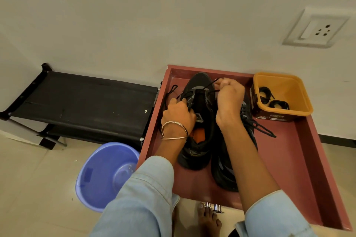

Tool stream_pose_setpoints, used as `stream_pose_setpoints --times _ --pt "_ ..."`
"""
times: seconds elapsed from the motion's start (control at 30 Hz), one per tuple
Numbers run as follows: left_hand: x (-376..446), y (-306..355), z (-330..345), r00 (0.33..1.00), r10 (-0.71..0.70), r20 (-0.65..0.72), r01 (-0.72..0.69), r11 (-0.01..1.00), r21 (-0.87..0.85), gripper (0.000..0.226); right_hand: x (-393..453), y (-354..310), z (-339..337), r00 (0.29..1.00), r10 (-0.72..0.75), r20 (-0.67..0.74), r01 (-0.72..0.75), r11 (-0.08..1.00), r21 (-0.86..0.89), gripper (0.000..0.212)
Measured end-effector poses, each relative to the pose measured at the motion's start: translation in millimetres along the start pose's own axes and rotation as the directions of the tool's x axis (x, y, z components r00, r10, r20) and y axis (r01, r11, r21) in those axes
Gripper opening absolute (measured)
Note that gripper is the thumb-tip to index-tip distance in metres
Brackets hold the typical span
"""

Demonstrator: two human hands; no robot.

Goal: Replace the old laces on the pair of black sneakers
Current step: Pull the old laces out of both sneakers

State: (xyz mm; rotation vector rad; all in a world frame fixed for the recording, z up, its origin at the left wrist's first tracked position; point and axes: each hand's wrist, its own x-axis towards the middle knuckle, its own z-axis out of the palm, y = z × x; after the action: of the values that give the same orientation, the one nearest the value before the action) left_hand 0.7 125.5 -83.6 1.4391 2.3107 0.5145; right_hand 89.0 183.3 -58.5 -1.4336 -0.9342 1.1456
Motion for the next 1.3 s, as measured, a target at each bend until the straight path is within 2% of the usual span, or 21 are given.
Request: stream_pose_setpoints --times 0.1,0.13,0.2,0.27,0.33,0.4,0.47,0.53,0.67,0.77,0.8,0.87,0.9,0.97,1.0,1.03,1.1,1.13,1.2,1.27,1.3 --pt "0 0 0 1.000 0.001 0.002 -0.001 1.000 0.000 0.038 5 -7 -12 0.997 0.043 -0.059 -0.028 0.973 0.229 0.024" --pt "0 -1 0 1.000 0.006 0.004 -0.006 1.000 0.002 0.037 2 -8 -13 0.998 0.015 -0.066 -0.004 0.985 0.172 0.021" --pt "1 -1 0 1.000 0.015 0.009 -0.016 1.000 0.009 0.037 -1 -4 -13 0.990 -0.128 -0.057 0.120 0.983 -0.137 0.010" --pt "2 -1 0 1.000 0.023 0.017 -0.023 0.999 0.024 0.038 -4 2 -11 0.924 -0.380 0.041 0.331 0.741 -0.585 0.035" --pt "2 0 -1 0.999 0.030 0.015 -0.030 0.999 0.035 0.038 -6 6 -7 0.816 -0.518 0.258 0.491 0.384 -0.782 0.052" --pt "3 -1 -1 0.999 0.035 0.012 -0.035 0.999 0.037 0.037 -10 9 -3 0.789 -0.409 0.459 0.570 0.208 -0.795 0.044" --pt "3 -3 -1 0.999 0.041 0.012 -0.042 0.998 0.042 0.037 -12 15 -2 0.806 -0.234 0.543 0.579 0.122 -0.806 0.024" --pt "3 -3 -1 0.999 0.044 0.010 -0.044 0.998 0.040 0.036 -12 21 -3 0.830 -0.163 0.534 0.555 0.135 -0.821 0.016" --pt "2 -1 -3 0.999 0.038 0.004 -0.038 0.999 0.026 0.035 -11 21 -3 0.843 -0.228 0.487 0.531 0.203 -0.823 0.015" --pt "1 -1 -3 1.000 0.024 0.007 -0.024 1.000 0.015 0.036 -8 14 -4 0.870 -0.308 0.385 0.486 0.414 -0.770 0.017" --pt "1 -1 -3 1.000 0.019 0.008 -0.019 1.000 0.012 0.036 -6 8 -5 0.882 -0.357 0.307 0.463 0.543 -0.700 0.017" --pt "1 -1 -3 1.000 0.011 0.001 -0.011 1.000 0.010 0.034 0 -7 -9 0.937 -0.334 0.101 0.349 0.889 -0.295 0.022" --pt "1 -1 -4 1.000 0.009 -0.004 -0.009 1.000 0.010 0.033 0 -15 -12 0.964 -0.263 0.044 0.262 0.965 0.025 0.023" --pt "0 0 -3 1.000 0.014 -0.005 -0.014 1.000 0.019 0.034 3 -20 -19 0.984 -0.176 0.023 0.149 0.887 0.437 0.024" --pt "0 0 -4 1.000 0.016 -0.001 -0.016 1.000 0.021 0.035 2 -21 -21 0.982 -0.188 0.022 0.159 0.881 0.446 0.022" --pt "0 0 -3 1.000 0.016 0.001 -0.016 1.000 0.020 0.036 2 -20 -21 0.974 -0.227 0.022 0.206 0.916 0.345 0.019" --pt "1 -1 -3 1.000 0.017 0.005 -0.017 1.000 0.018 0.036 3 -11 -18 0.928 -0.358 0.105 0.365 0.929 -0.055 0.007" --pt "2 -1 -2 1.000 0.019 0.007 -0.019 1.000 0.019 0.036 2 -6 -15 0.890 -0.409 0.200 0.451 0.855 -0.257 0.011" --pt "3 -2 -2 1.000 0.027 0.006 -0.027 0.999 0.024 0.037 3 6 -11 0.817 -0.391 0.425 0.577 0.574 -0.581 0.028" --pt "3 -2 -1 0.999 0.034 0.004 -0.034 0.999 0.032 0.036 0 14 -6 0.809 -0.276 0.519 0.585 0.299 -0.754 0.033" --pt "3 -2 -1 0.999 0.036 0.003 -0.036 0.999 0.034 0.036 -2 17 -5 0.821 -0.233 0.521 0.567 0.227 -0.792 0.031"
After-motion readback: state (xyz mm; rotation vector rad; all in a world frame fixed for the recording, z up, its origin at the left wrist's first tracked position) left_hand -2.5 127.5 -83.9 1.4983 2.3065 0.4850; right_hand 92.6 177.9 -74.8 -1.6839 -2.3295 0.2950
